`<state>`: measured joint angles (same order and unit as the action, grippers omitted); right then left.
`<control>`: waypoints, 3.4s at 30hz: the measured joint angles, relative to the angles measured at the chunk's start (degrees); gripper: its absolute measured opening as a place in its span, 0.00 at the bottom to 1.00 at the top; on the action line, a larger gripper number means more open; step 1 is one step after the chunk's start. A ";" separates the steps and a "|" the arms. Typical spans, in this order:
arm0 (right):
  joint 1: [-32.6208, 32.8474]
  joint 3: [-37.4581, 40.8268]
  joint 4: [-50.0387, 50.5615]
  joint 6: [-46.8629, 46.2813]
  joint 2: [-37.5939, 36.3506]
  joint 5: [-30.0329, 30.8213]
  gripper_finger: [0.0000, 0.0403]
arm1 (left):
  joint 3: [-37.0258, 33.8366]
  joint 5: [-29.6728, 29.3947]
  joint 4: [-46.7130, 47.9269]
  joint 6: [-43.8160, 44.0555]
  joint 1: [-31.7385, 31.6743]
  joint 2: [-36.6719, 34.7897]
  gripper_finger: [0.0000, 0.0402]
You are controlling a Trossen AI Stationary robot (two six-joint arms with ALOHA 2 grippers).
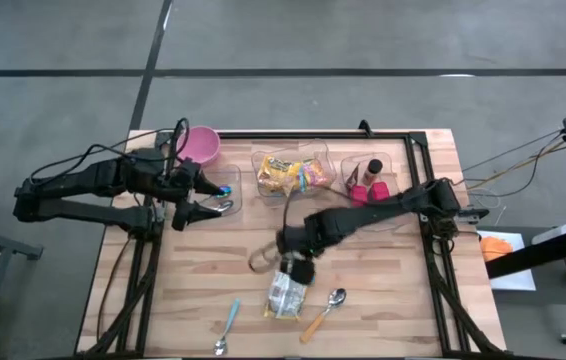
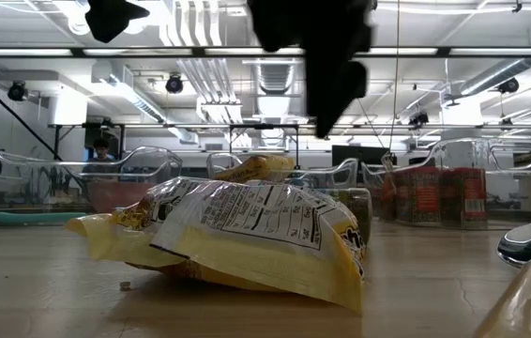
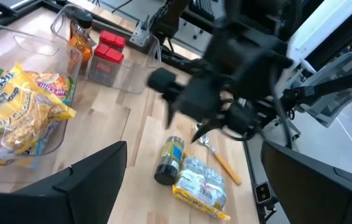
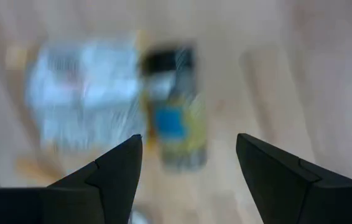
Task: Pick & Place Food Item
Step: Put the yellow spoon into the left transparent bin
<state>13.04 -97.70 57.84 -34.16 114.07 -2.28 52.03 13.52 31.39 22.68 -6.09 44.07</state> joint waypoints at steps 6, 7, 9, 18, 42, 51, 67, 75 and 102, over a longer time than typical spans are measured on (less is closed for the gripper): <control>9.36 4.60 -0.16 4.61 -5.17 -2.48 0.64 | 0.00 0.00 1.11 -0.20 0.00 0.00 0.93; 10.80 5.51 -0.69 4.67 -5.98 -2.31 0.64 | 0.00 0.00 1.21 -0.24 0.00 0.00 0.93; 13.62 6.60 -1.70 4.92 -6.72 -0.52 0.64 | 0.00 0.00 1.23 -0.35 0.00 0.00 0.93; 21.22 7.07 -5.99 16.69 -3.47 8.11 0.64 | 0.02 2.66 0.95 -0.18 0.01 0.33 0.93; 22.78 6.97 -11.75 27.64 10.33 5.36 0.63 | 0.02 2.93 1.67 2.86 0.02 0.70 0.93; 22.79 7.22 -11.95 27.79 11.14 4.95 0.32 | 0.02 2.97 1.68 2.89 0.01 0.70 0.93; 22.68 7.41 -8.17 14.25 8.28 4.49 0.08 | 0.02 2.99 1.65 2.89 0.02 0.70 0.93; 22.71 7.30 -5.95 5.43 -0.31 10.44 0.08 | 0.02 3.06 1.18 4.70 0.02 1.61 0.93; 5.36 2.02 0.25 -12.15 -11.68 23.13 0.08 | 0.04 9.03 -21.88 42.34 0.15 24.33 0.80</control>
<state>18.40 -95.67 58.10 -46.32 102.39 20.85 52.07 22.55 9.52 65.01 -5.93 68.40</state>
